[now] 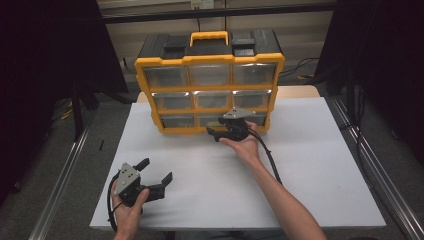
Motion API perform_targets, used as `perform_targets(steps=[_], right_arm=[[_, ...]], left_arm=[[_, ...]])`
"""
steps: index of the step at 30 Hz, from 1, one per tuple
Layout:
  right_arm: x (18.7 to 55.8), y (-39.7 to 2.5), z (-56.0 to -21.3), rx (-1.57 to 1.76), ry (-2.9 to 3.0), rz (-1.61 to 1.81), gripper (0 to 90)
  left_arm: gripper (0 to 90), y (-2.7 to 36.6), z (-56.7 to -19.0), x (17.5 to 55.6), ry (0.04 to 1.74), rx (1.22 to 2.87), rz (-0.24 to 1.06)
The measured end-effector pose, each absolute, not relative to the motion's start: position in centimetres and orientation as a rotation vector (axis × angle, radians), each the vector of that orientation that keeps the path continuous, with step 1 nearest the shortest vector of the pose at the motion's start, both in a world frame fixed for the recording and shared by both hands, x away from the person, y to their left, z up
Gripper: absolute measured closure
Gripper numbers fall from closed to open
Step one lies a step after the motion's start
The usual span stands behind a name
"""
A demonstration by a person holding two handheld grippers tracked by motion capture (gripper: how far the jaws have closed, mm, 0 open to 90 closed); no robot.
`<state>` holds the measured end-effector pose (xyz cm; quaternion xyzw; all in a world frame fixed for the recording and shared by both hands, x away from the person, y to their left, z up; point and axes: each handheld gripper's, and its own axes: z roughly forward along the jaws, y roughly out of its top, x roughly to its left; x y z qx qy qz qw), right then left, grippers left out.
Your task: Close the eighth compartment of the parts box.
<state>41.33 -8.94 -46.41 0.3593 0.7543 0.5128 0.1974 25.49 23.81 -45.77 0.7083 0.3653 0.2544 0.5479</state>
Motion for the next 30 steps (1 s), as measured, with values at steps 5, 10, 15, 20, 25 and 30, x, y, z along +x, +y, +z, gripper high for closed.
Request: perform_targets(steps=[5, 10, 15, 20, 25, 30], right_arm=[[41.1, -9.2, -46.2, 1.023, 2.124, 1.440, 20.5], [40.8, -9.3, -46.0, 1.033, 2.124, 1.480, 9.8], [40.5, -9.8, -45.9, 1.051, 2.124, 1.491, 4.9], [39.9, -10.5, -45.6, 1.058, 2.102, 1.518, 1.9], [39.2, -11.1, -45.6, 1.055, 2.087, 1.501, 1.6], [38.6, -11.9, -45.7, 1.057, 2.054, 1.501, 1.5]], left_arm=[[5.5, 23.8, -45.8, 25.5, 0.870, 1.665, 0.600], [5.5, 24.0, -45.8, 25.6, 0.863, 1.682, 0.610], [5.5, 24.0, -45.8, 25.6, 0.869, 1.680, 0.605], [5.5, 24.0, -45.9, 25.6, 0.876, 1.683, 0.607], [5.5, 24.0, -45.9, 25.6, 0.877, 1.685, 0.614], [5.5, 24.1, -45.8, 25.6, 0.879, 1.680, 0.613]])
